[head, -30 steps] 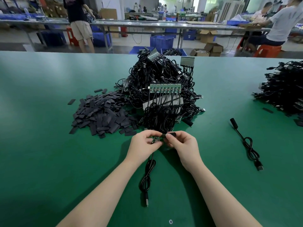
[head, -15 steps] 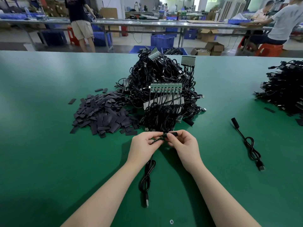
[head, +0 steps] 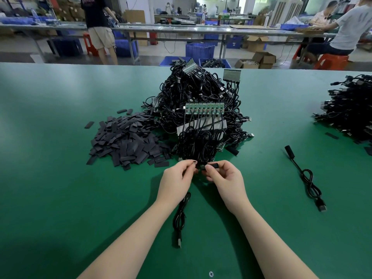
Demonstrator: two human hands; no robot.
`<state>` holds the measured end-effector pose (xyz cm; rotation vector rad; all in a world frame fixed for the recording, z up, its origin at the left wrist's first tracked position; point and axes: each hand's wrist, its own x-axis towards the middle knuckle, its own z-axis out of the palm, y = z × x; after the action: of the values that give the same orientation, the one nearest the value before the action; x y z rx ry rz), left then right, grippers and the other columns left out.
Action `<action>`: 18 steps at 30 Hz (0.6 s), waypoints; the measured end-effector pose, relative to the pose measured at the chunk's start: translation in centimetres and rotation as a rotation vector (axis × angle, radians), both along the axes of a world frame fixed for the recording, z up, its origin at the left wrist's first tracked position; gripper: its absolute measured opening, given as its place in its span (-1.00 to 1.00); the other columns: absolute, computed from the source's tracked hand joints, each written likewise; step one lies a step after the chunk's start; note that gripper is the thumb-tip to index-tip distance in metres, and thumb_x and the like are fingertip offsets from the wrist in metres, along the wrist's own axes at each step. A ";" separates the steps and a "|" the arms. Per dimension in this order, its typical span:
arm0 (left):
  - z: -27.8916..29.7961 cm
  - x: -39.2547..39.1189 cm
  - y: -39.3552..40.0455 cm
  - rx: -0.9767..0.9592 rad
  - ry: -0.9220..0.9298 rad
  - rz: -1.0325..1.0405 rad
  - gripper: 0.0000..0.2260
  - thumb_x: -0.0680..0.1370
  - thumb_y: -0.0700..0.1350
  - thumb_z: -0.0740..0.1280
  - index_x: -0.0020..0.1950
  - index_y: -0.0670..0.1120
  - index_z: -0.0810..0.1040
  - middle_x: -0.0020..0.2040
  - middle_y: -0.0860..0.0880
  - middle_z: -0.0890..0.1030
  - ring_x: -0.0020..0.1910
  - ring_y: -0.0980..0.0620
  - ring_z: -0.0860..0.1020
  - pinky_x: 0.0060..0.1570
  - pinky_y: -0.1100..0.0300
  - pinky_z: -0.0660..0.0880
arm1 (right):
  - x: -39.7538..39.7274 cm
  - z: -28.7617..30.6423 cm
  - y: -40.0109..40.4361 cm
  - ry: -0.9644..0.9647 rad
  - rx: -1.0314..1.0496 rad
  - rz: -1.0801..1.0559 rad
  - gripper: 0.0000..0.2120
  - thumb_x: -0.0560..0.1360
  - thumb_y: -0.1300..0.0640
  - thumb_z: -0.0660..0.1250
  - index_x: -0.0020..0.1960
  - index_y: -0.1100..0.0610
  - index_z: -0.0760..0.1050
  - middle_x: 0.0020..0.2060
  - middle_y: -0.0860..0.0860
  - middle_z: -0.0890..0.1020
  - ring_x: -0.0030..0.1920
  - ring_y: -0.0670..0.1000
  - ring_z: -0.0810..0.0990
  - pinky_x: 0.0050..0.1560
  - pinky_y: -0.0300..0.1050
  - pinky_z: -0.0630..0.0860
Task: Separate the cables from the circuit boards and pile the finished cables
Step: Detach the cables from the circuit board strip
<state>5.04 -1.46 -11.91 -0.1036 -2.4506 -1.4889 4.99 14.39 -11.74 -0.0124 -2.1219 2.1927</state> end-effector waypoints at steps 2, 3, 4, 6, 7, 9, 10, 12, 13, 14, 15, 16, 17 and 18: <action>0.5 -0.2 -0.2 0.205 -0.052 -0.005 -0.86 0.63 -0.09 0.25 0.09 0.08 0.59 -0.11 0.16 0.68 -0.11 0.22 0.64 -0.11 0.33 0.53 | -0.1 0.0 0.0 -0.008 -0.029 -0.010 -0.97 0.54 0.21 0.43 -0.06 0.11 0.61 -0.19 -0.01 0.74 -0.08 -0.02 0.73 -0.07 -0.21 0.64; 1.0 -0.4 -0.4 0.303 -0.090 -0.013 -0.85 0.64 -0.10 0.23 0.07 0.10 0.57 -0.11 0.12 0.68 -0.14 0.16 0.66 -0.14 0.30 0.55 | -0.1 0.1 -0.1 -0.009 -0.031 -0.011 -0.96 0.54 0.21 0.43 -0.07 0.11 0.60 -0.20 -0.01 0.74 -0.08 -0.01 0.73 -0.07 -0.22 0.63; 1.4 -0.5 -0.6 0.370 -0.136 -0.015 -0.84 0.65 -0.10 0.21 0.06 0.11 0.56 -0.10 0.08 0.67 -0.19 0.13 0.66 -0.19 0.27 0.56 | -0.2 0.1 -0.1 -0.010 -0.024 -0.010 -0.96 0.54 0.21 0.43 -0.08 0.10 0.60 -0.21 -0.01 0.74 -0.08 -0.01 0.73 -0.08 -0.22 0.63; 2.4 -0.7 -0.8 0.362 -0.182 -0.002 -0.84 0.66 -0.07 0.19 0.05 0.15 0.54 -0.10 0.06 0.64 -0.31 0.15 0.61 -0.32 0.27 0.53 | -0.3 0.1 -0.2 -0.013 -0.012 -0.005 -0.95 0.54 0.20 0.44 -0.09 0.09 0.60 -0.23 -0.01 0.73 -0.09 0.00 0.73 -0.09 -0.22 0.63; 2.7 -0.8 -0.9 0.230 -0.131 0.039 -0.83 0.66 -0.04 0.18 0.05 0.16 0.54 -0.10 0.09 0.63 -0.33 0.18 0.57 -0.35 0.28 0.49 | -0.3 0.1 -0.2 -0.016 -0.022 -0.004 -0.95 0.54 0.20 0.44 -0.09 0.10 0.60 -0.22 -0.01 0.73 -0.09 -0.01 0.73 -0.09 -0.23 0.62; 3.1 -0.6 -0.9 -0.158 0.089 0.141 -0.82 0.65 -0.01 0.19 0.12 0.15 0.57 -0.06 0.14 0.61 -0.23 0.17 0.54 -0.32 0.22 0.46 | -0.4 0.2 -0.1 -0.021 -0.060 -0.004 -0.97 0.55 0.21 0.43 -0.07 0.12 0.59 -0.20 0.01 0.74 -0.09 -0.03 0.73 -0.11 -0.25 0.61; 3.2 -0.4 -0.7 -0.306 0.199 0.147 -0.81 0.65 -0.02 0.21 0.16 0.12 0.58 -0.03 0.13 0.61 -0.16 0.12 0.55 -0.28 0.17 0.49 | -0.4 0.2 -0.1 -0.022 -0.077 -0.006 -0.97 0.55 0.21 0.42 -0.07 0.14 0.59 -0.19 0.02 0.74 -0.09 -0.04 0.73 -0.12 -0.26 0.60; 3.0 0.0 -0.2 -0.457 0.295 0.037 -0.80 0.62 -0.06 0.27 0.20 0.05 0.60 0.01 0.06 0.63 -0.05 0.02 0.58 -0.18 0.09 0.54 | -0.3 0.2 0.0 -0.022 -0.095 -0.013 -0.97 0.55 0.21 0.42 -0.07 0.15 0.58 -0.19 0.04 0.74 -0.12 -0.05 0.73 -0.14 -0.27 0.60; 2.7 0.2 -0.1 -0.490 0.305 -0.015 -0.79 0.61 -0.07 0.29 0.21 0.02 0.61 0.03 0.04 0.64 0.00 -0.01 0.58 -0.13 0.06 0.55 | -0.3 0.2 0.1 -0.022 -0.093 -0.015 -0.96 0.55 0.20 0.42 -0.07 0.15 0.58 -0.20 0.05 0.74 -0.14 -0.06 0.72 -0.15 -0.28 0.59; 2.5 0.3 -0.1 -0.502 0.301 -0.046 -0.78 0.61 -0.07 0.29 0.23 -0.02 0.61 0.05 0.03 0.64 0.03 -0.02 0.58 -0.07 0.06 0.55 | -0.2 0.2 0.1 -0.021 -0.085 -0.014 -0.95 0.55 0.19 0.42 -0.08 0.15 0.58 -0.20 0.06 0.74 -0.18 -0.07 0.71 -0.16 -0.28 0.58; 2.2 0.3 -0.1 -0.493 0.299 -0.063 -0.77 0.62 -0.08 0.28 0.24 -0.05 0.60 0.07 0.01 0.64 0.06 -0.03 0.58 -0.02 0.07 0.54 | -0.2 0.3 0.1 -0.019 -0.074 -0.009 -0.94 0.55 0.18 0.42 -0.08 0.15 0.58 -0.21 0.07 0.74 -0.22 -0.07 0.69 -0.17 -0.28 0.57; 2.1 0.3 -0.1 -0.471 0.297 -0.077 -0.77 0.62 -0.09 0.27 0.25 -0.07 0.60 0.08 0.00 0.64 0.07 -0.02 0.57 0.02 0.10 0.52 | -0.2 0.3 0.2 -0.018 -0.062 -0.002 -0.94 0.55 0.18 0.43 -0.08 0.14 0.58 -0.21 0.07 0.74 -0.24 -0.07 0.67 -0.17 -0.27 0.56; 1.9 0.2 -0.1 -0.454 0.289 -0.095 -0.77 0.63 -0.10 0.26 0.24 -0.07 0.60 0.09 0.00 0.63 0.08 -0.02 0.57 0.04 0.11 0.51 | -0.2 0.3 0.2 -0.018 -0.054 0.006 -0.94 0.55 0.17 0.43 -0.09 0.14 0.59 -0.21 0.07 0.74 -0.24 -0.06 0.67 -0.17 -0.26 0.57; 1.8 0.2 -0.1 -0.451 0.279 -0.119 -0.77 0.63 -0.10 0.25 0.25 -0.07 0.59 0.09 0.00 0.63 0.08 -0.01 0.56 0.04 0.12 0.50 | -0.2 0.3 0.2 -0.018 -0.051 0.013 -0.94 0.55 0.18 0.43 -0.10 0.13 0.59 -0.22 0.07 0.74 -0.23 -0.06 0.67 -0.16 -0.26 0.57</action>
<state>5.26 -1.57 -10.14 -0.5152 -2.5279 -0.8615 4.83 14.62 -11.47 -0.0228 -2.0801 2.2622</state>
